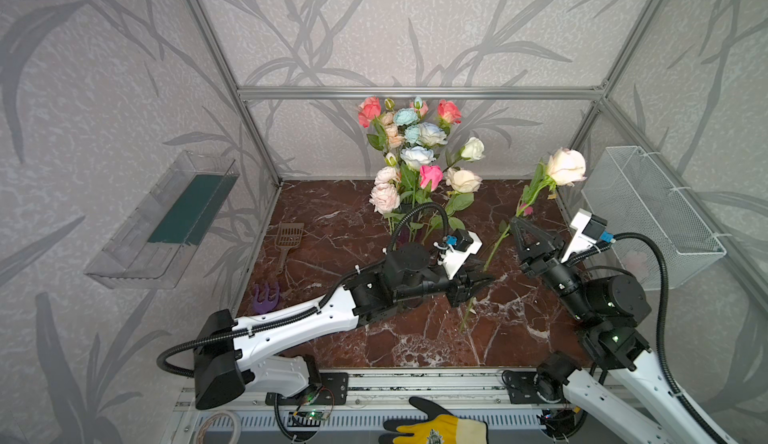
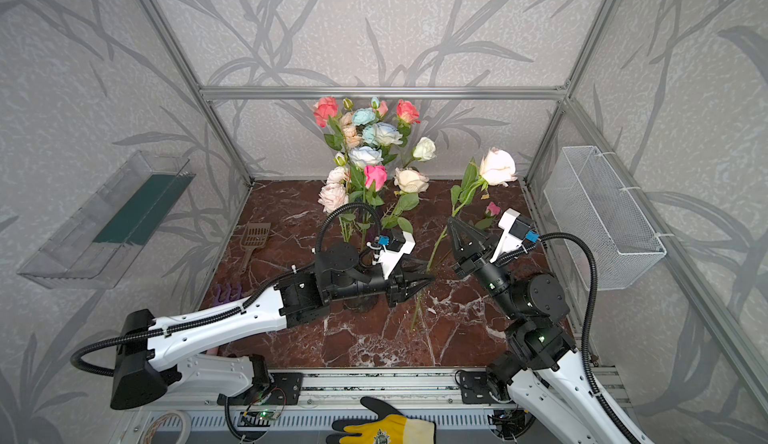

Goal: Arrange the flowers into the vase
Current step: 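Close the left gripper on the white rose stem while the right gripper holds it, then lower the white rose into the vase with left gripper while right gripper withdraws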

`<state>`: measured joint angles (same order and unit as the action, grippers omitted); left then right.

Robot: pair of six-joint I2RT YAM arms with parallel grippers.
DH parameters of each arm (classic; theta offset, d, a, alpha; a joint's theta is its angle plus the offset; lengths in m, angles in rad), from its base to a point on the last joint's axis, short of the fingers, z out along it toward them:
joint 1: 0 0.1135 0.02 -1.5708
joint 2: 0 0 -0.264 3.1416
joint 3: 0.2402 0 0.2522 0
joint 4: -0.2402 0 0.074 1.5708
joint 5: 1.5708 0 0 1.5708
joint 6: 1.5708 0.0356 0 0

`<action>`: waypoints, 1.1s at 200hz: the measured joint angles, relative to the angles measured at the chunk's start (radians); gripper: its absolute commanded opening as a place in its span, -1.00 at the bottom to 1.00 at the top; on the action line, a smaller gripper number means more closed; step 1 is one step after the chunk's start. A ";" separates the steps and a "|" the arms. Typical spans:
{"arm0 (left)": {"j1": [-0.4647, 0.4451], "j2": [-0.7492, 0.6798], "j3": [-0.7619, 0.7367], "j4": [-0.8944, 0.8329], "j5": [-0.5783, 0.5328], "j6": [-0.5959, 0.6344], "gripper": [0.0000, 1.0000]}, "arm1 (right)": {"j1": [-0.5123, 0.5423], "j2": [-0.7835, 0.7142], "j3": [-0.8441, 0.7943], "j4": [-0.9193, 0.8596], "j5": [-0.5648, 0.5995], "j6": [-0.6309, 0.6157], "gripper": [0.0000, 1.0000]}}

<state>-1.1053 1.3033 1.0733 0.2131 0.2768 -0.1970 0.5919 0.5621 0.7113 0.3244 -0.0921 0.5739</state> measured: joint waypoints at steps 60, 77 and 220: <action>0.000 0.038 0.014 -0.003 -0.055 0.043 -0.87 | 0.019 0.001 0.000 0.008 -0.014 0.017 -1.00; 0.000 0.041 0.016 -0.006 -0.066 0.050 -1.00 | 0.022 0.005 0.000 0.011 -0.013 0.019 -0.87; -0.001 -0.385 0.019 -0.066 -0.495 0.304 -1.00 | 0.026 -0.142 -0.077 -0.133 0.087 -0.006 0.07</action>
<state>-1.1061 0.9188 1.0924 0.1471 -0.2184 0.1070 0.6174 0.4198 0.6342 0.1917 -0.0051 0.5678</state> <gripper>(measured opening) 0.057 0.535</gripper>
